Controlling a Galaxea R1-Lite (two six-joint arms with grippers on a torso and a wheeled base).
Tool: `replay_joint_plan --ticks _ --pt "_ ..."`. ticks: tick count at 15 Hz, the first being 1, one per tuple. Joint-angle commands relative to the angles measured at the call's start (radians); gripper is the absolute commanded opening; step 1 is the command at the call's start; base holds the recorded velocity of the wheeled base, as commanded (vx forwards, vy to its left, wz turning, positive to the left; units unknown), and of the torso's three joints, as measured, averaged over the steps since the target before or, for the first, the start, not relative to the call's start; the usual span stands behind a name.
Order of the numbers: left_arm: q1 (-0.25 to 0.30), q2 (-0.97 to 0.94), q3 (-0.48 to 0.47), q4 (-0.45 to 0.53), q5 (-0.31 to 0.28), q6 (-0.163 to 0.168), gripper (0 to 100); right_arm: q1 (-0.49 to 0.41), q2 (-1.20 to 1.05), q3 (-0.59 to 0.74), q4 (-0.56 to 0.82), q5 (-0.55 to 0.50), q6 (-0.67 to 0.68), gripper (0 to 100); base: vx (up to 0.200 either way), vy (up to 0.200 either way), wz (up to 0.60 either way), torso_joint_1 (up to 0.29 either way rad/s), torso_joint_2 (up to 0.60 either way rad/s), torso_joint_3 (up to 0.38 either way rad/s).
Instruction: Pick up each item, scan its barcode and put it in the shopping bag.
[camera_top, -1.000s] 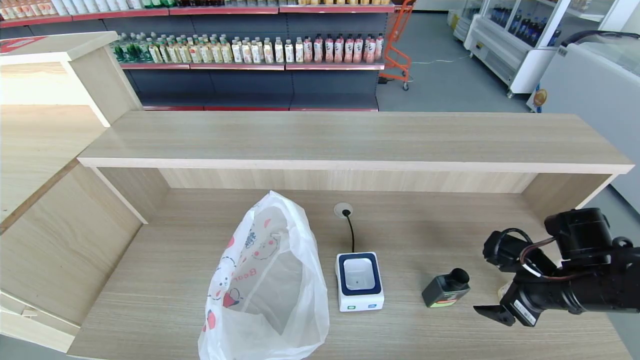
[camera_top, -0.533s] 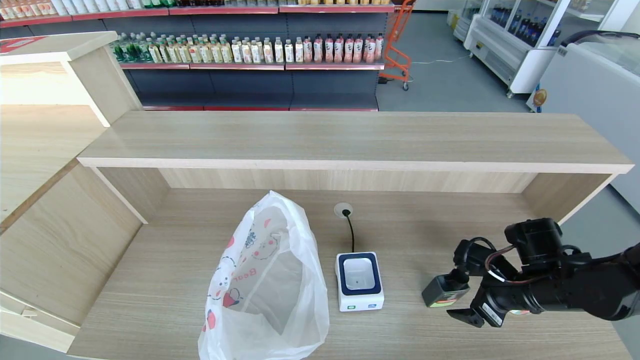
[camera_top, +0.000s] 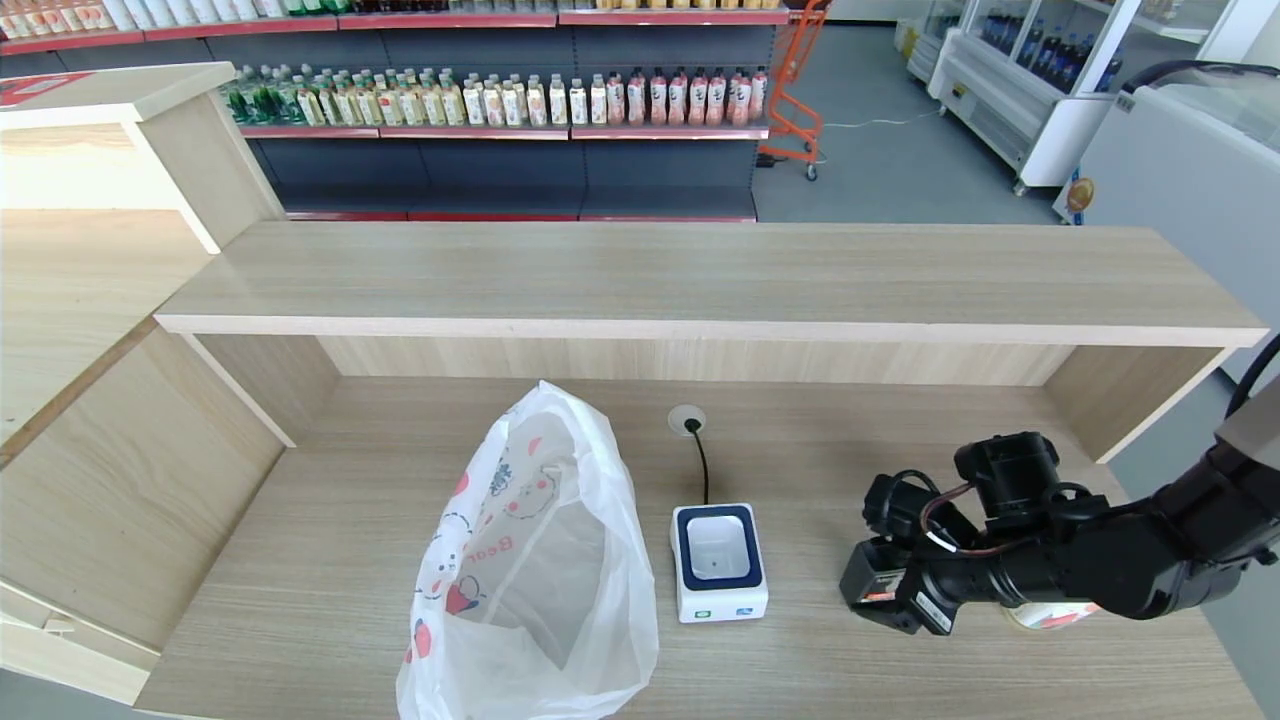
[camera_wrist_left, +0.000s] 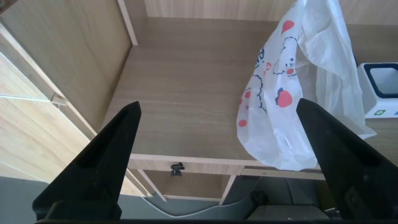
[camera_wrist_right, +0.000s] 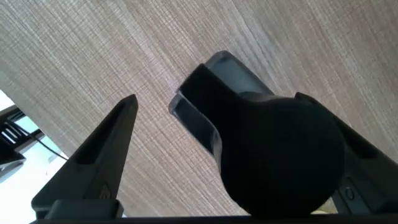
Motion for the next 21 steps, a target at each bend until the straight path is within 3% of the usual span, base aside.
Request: replay_joint_plan --ticks 1,9,13,17,19,20,21 --pt "0.000 0.000 0.000 0.000 0.001 0.000 100 0.002 0.026 -0.008 -0.017 0.004 -0.001 0 0.000 0.000 0.00 0.000 0.00 0.000" --pt "0.000 0.000 0.000 0.000 0.001 0.000 100 -0.008 -0.063 0.000 -0.048 0.053 0.028 0 0.000 0.000 0.00 0.000 0.00 0.000" --pt "0.000 0.000 0.000 0.000 0.001 0.000 100 -0.086 -0.321 0.097 -0.198 0.069 0.243 0 0.000 0.000 0.00 0.000 0.00 0.000" --pt "0.000 0.000 0.000 0.000 0.001 0.000 100 -0.115 -0.542 0.399 -0.473 0.102 -0.087 0 0.000 0.000 0.00 0.000 0.00 0.000" --pt "0.000 0.000 0.000 0.000 0.001 0.000 100 -0.113 -0.545 0.400 -0.489 0.291 -0.323 0 0.000 0.000 0.00 0.000 0.00 0.000" --pt "0.000 0.000 0.000 0.000 0.001 0.000 100 -0.116 -0.542 0.402 -0.483 0.388 -0.544 0 0.000 0.000 0.00 0.000 0.00 0.000" --pt "0.000 0.000 0.000 0.000 0.001 0.000 100 -0.116 -0.540 0.400 -0.480 0.412 -0.618 0 0.000 0.000 0.00 0.000 0.00 0.000"
